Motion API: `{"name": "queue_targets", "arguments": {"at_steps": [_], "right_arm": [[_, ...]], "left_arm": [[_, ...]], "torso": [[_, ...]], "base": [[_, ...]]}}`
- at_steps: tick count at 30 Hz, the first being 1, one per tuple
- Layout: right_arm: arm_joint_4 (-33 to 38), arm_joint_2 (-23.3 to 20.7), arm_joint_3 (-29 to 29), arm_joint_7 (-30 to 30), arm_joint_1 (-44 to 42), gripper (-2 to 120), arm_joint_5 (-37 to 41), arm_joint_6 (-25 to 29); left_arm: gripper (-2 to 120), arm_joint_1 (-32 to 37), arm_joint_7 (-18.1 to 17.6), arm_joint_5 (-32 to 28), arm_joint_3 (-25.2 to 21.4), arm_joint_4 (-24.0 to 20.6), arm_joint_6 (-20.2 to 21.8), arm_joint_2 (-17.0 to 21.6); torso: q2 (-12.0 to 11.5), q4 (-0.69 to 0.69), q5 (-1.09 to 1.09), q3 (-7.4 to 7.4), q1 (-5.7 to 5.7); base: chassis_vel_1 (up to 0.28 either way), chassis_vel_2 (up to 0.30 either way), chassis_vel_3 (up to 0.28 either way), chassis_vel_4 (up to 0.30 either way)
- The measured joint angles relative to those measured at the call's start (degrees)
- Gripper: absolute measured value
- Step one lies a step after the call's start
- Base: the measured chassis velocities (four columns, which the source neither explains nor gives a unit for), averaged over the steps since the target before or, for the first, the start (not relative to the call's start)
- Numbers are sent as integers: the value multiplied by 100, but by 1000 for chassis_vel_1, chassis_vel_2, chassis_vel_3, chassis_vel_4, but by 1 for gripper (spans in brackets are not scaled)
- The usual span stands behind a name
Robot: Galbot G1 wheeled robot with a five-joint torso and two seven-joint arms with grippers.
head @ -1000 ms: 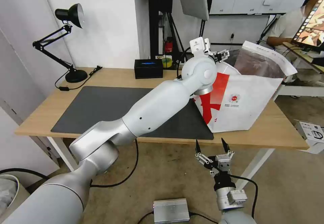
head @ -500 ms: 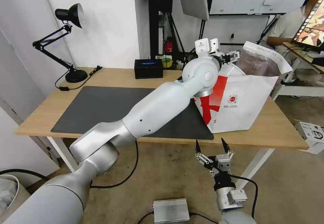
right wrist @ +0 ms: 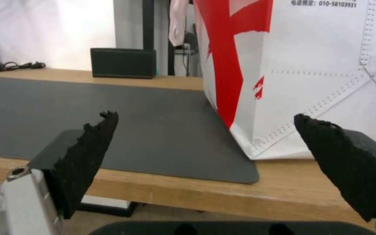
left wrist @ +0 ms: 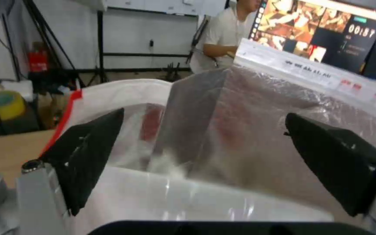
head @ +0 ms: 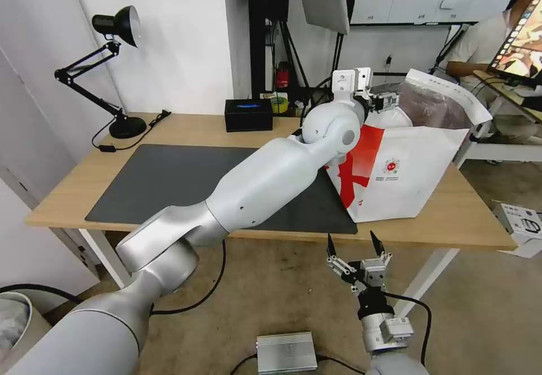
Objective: Pick up the trash from the table and place it into the takeout bag.
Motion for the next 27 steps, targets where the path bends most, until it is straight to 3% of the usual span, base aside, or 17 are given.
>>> {"name": "queue_targets", "arguments": {"at_steps": [7,15,19,26,27], "right_arm": [[0,0,0,0,0,100,0,0],[0,0,0,0,0,100,0,0],[0,0,0,0,0,100,0,0],[0,0,0,0,0,100,0,0],[0,0,0,0,0,100,0,0]], "left_arm": [[100,-34,54,79,-77,-93,254,43],[100,132,236,73,-183,-270,-36,217],[100,290,460,152,-269,-511,-201,538],[100,705,1182,958,-596,-1095,-557,1648],[100,705,1182,958,-596,-1095,-557,1648]], "torso": [[0,0,0,0,0],[0,-1,0,0,0],[0,-1,0,0,0],[0,2,-3,0,0],[0,2,-3,0,0]], "base": [[0,0,0,0],[0,0,0,0],[0,0,0,0],[0,0,0,0],[0,0,0,0]]}}
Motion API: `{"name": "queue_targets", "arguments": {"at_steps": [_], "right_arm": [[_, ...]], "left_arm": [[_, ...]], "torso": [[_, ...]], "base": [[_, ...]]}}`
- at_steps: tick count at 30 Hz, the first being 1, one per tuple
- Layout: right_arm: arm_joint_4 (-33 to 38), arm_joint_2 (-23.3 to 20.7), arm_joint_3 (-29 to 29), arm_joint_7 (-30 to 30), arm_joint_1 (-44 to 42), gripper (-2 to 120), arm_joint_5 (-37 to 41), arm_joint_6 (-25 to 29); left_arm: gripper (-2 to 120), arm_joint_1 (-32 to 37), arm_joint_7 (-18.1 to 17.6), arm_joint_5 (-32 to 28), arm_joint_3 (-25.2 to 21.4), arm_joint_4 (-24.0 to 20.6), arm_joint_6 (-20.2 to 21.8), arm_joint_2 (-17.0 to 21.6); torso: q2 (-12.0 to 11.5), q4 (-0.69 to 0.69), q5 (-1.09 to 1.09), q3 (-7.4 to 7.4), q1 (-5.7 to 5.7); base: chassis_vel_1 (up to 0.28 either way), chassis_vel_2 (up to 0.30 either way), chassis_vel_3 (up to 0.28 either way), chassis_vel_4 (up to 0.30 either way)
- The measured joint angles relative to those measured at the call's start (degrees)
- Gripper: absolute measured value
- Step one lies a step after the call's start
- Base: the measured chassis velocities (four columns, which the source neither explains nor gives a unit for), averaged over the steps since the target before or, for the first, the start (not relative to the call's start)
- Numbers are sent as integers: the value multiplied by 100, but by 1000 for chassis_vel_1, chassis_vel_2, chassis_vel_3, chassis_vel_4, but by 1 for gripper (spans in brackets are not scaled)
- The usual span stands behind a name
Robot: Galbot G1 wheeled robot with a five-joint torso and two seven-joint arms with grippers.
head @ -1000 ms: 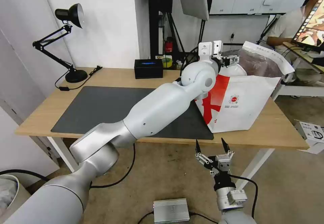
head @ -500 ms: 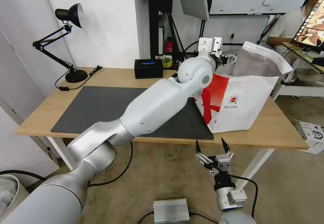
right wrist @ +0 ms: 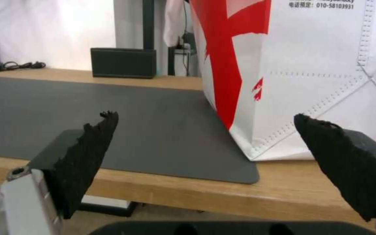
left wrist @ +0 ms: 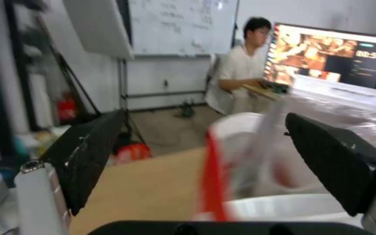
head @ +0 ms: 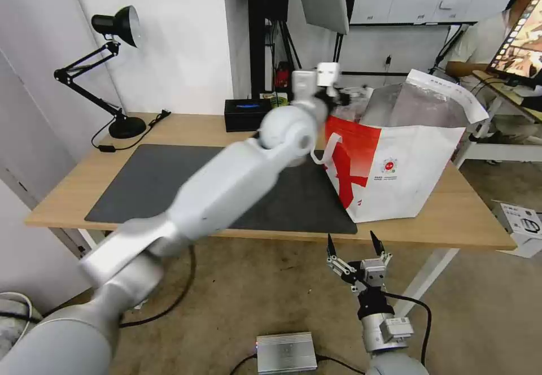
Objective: Pick up the trash from the table and place it into the takeout bag.
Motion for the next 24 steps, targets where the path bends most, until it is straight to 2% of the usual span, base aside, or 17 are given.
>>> {"name": "queue_targets", "arguments": {"at_steps": [6,7,10,14,18,19,21,22,23,24], "right_arm": [[0,0,0,0,0,100,0,0],[0,0,0,0,0,100,0,0],[0,0,1,0,0,100,0,0],[0,0,0,0,0,100,0,0],[0,0,0,0,0,100,0,0],[0,0,0,0,0,100,0,0],[0,0,0,0,0,100,0,0],[0,0,0,0,0,100,0,0],[0,0,0,0,0,100,0,0],[0,0,0,0,0,100,0,0]], "left_arm": [[100,515,456,536,-421,-361,-247,647],[100,515,456,536,-421,-361,-247,647],[100,1105,759,954,-854,-755,-382,1139],[100,1463,895,1153,-1078,-923,-497,1351],[100,2616,1225,1663,-1947,-1383,-691,1731],[100,2616,1225,1663,-1947,-1383,-691,1731],[100,3011,1298,1817,-2274,-1531,-752,1798],[100,3410,1390,2021,-2589,-1689,-821,1849],[100,3410,1390,2021,-2589,-1689,-821,1849],[100,3715,1480,2192,-2824,-1800,-888,1871]], "torso": [[0,0,0,0,0],[0,0,0,0,0],[0,-2,2,0,0],[0,-2,2,-1,0],[-1,-1,1,0,-1],[-1,-1,1,0,-1],[-1,-1,1,-1,0],[-1,-2,2,-1,0],[-1,-2,2,-1,0],[-1,-1,1,0,-1]], "base": [[0,0,0,0],[0,0,0,0],[0,0,0,0],[0,0,0,0],[0,0,0,0],[0,0,0,0],[0,0,0,0],[0,0,0,0],[0,0,0,0],[0,0,0,0]]}}
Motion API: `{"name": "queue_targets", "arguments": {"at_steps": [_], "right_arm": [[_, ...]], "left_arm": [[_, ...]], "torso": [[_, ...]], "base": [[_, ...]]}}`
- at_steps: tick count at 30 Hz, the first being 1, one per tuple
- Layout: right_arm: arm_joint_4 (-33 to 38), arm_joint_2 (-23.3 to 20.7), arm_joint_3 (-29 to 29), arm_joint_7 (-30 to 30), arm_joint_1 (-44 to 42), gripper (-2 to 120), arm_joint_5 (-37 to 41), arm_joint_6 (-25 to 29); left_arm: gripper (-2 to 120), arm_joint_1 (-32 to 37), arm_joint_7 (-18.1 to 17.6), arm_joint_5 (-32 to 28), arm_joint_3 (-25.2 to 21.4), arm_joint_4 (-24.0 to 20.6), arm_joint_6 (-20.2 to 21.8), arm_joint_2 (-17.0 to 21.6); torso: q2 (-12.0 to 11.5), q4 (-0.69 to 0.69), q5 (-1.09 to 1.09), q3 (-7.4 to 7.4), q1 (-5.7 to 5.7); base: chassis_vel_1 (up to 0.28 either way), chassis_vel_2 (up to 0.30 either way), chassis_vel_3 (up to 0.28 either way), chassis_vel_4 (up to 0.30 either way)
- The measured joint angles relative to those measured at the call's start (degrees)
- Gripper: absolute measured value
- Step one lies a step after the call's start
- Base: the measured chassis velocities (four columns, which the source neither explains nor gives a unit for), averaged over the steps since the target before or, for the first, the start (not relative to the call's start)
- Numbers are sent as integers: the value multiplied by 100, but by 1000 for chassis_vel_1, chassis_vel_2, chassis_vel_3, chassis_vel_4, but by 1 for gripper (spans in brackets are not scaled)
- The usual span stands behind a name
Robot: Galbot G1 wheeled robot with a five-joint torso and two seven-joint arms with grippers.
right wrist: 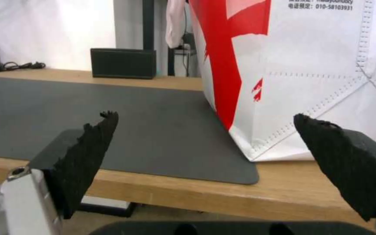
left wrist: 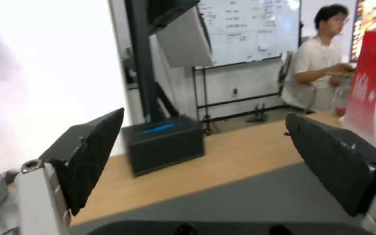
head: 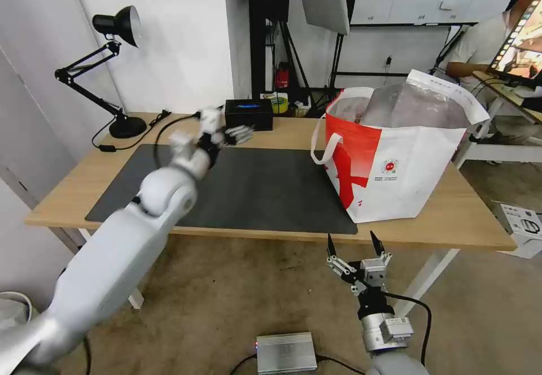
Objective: Pick up the trash from the table and place it into the takeout bag.
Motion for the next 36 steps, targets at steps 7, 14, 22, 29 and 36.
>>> {"name": "queue_targets", "arguments": {"at_steps": [7,14,22,29,36], "right_arm": [[0,0,0,0,0,100,0,0],[0,0,0,0,-1,100,0,0],[0,0,0,1,0,100,0,0],[0,0,0,0,0,100,0,0],[0,0,0,0,-1,100,0,0]], "left_arm": [[100,1213,183,358,-902,-444,-324,-100],[100,2465,518,989,-1958,-909,-701,-455],[100,3484,855,1289,-2608,-1173,-999,-834],[100,4133,1126,1668,-2955,-1348,-1293,-1251],[100,4500,1232,2071,-3057,-1414,-1537,-1632]], "torso": [[1,-1,2,0,0],[1,-1,3,-1,0],[1,0,2,0,0],[1,0,2,0,0],[1,-1,2,0,0]], "base": [[0,0,0,0],[0,0,0,0],[0,0,0,0],[0,0,0,0],[0,0,0,0]]}}
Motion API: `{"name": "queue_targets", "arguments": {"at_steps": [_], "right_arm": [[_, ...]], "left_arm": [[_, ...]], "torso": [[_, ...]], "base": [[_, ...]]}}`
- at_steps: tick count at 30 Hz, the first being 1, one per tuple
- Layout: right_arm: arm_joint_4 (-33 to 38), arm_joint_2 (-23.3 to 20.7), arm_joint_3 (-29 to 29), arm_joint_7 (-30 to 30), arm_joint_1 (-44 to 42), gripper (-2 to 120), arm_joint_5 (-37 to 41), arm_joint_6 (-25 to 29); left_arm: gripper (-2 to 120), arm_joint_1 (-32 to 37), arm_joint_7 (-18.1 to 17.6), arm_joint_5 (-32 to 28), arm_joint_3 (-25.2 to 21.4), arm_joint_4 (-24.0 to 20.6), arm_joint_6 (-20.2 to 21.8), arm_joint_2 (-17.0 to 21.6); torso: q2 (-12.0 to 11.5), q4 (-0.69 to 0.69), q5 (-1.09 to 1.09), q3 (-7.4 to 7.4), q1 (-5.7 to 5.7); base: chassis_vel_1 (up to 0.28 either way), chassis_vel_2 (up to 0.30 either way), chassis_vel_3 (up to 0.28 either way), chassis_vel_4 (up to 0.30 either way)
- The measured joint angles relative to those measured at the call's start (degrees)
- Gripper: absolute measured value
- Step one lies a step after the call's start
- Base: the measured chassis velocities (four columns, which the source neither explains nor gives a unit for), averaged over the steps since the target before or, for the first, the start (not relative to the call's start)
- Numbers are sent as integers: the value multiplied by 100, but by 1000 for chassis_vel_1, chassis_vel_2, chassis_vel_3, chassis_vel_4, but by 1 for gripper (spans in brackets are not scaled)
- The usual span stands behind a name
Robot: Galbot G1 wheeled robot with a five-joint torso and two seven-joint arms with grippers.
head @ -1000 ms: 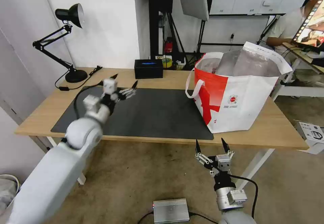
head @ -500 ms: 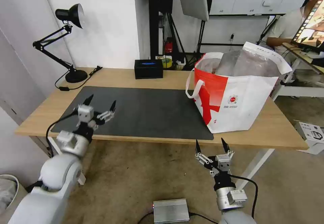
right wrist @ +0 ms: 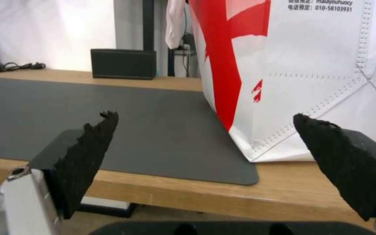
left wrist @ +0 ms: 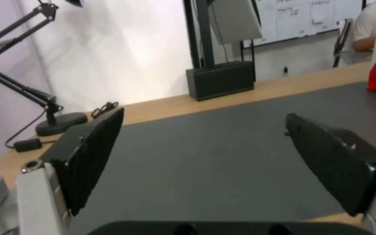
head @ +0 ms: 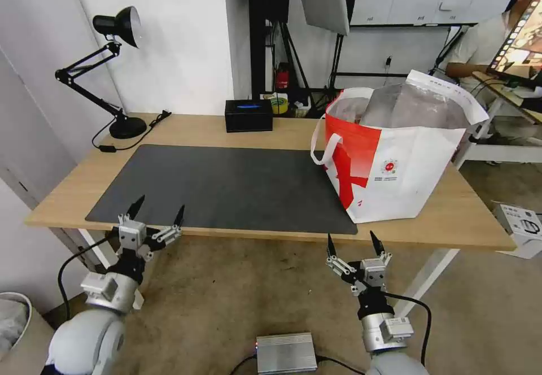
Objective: Pick up the trash from the table and place it into the takeout bag.
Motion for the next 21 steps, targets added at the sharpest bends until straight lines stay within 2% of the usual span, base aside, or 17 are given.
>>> {"name": "queue_targets", "arguments": {"at_steps": [7,9,21], "right_arm": [[0,0,0,0,0,100,0,0],[0,0,0,0,0,100,0,0],[0,0,0,0,0,100,0,0]], "left_arm": [[100,232,59,15,-28,-63,-22,-330],[100,390,81,-214,-36,-94,20,-493],[100,502,210,-246,-108,5,4,-667]], "torso": [[0,0,0,0,0],[0,0,0,0,0],[0,0,-1,0,0]], "base": [[0,0,0,0],[0,0,0,0],[0,0,0,0]]}}
